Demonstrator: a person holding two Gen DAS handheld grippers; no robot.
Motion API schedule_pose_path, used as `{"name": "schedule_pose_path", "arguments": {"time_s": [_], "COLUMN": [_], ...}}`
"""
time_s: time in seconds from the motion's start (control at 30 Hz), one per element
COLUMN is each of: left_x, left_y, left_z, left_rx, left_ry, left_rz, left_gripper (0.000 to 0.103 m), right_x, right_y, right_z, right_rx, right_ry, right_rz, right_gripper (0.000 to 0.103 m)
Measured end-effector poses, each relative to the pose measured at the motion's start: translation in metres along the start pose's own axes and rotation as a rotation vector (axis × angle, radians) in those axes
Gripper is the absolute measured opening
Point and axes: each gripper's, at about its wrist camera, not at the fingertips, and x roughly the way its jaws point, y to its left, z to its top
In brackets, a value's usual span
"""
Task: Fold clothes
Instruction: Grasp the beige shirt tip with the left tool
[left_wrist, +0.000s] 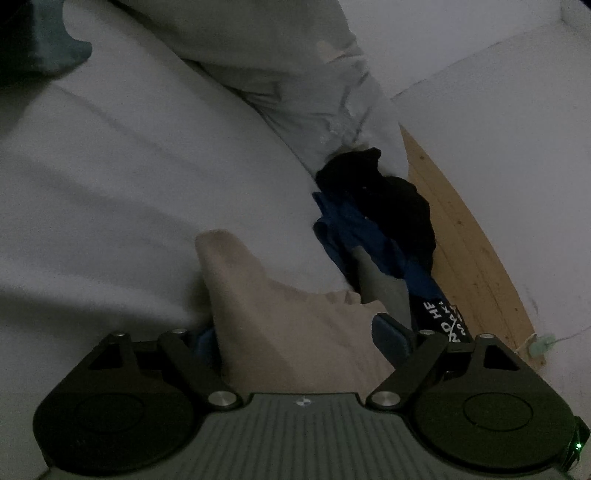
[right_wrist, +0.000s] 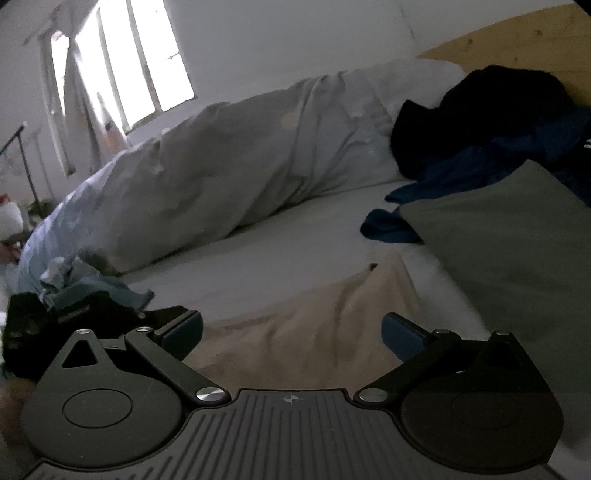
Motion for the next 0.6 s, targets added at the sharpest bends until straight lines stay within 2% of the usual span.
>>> {"name": "schedule_pose_path", "arguments": {"time_s": [0.03, 0.1, 0.13, 0.17, 0.2, 0.27, 0.47, 0.6], "left_x": [0.001, 0.003, 0.003, 0.003, 0.003, 0.0, -0.024, -0.046], "left_y": [0.001, 0.006, 0.011, 0.016, 0.019, 0.021, 0.0, -0.005], "left_z": [0.001, 0.003, 0.003, 0.004, 0.004, 0.003, -0.001, -0.008], "left_rx": [-0.002, -0.012, -0.033, -0.054, -0.075, -0.091, -0.024, -0.027], "left_ry": [0.001, 0.004, 0.003, 0.002, -0.003, -0.022, -0.098, -0.166], "left_rz": [0.004, 0.025, 0.041, 0.054, 0.056, 0.044, 0.085, 0.128], "left_gripper": [0.076, 0.047, 0.039, 0.025, 0.016, 0.014, 0.011, 0.011], "right_x": [0.0, 0.001, 0.001, 0.001, 0.001, 0.001, 0.007, 0.027], "right_y": [-0.002, -0.007, -0.01, -0.014, -0.016, -0.021, -0.027, -0.032], "right_z": [0.001, 0.004, 0.005, 0.006, 0.007, 0.009, 0.017, 0.027], "right_rx": [0.007, 0.027, 0.04, 0.053, 0.063, 0.075, 0.063, 0.016], "right_ry": [-0.001, 0.0, 0.001, 0.002, 0.002, 0.004, 0.006, 0.054], "right_rz": [-0.001, -0.006, -0.01, -0.014, -0.021, -0.03, -0.045, 0.002], "right_gripper": [0.103, 0.103, 0.103, 0.103, 0.103, 0.103, 0.103, 0.103]}}
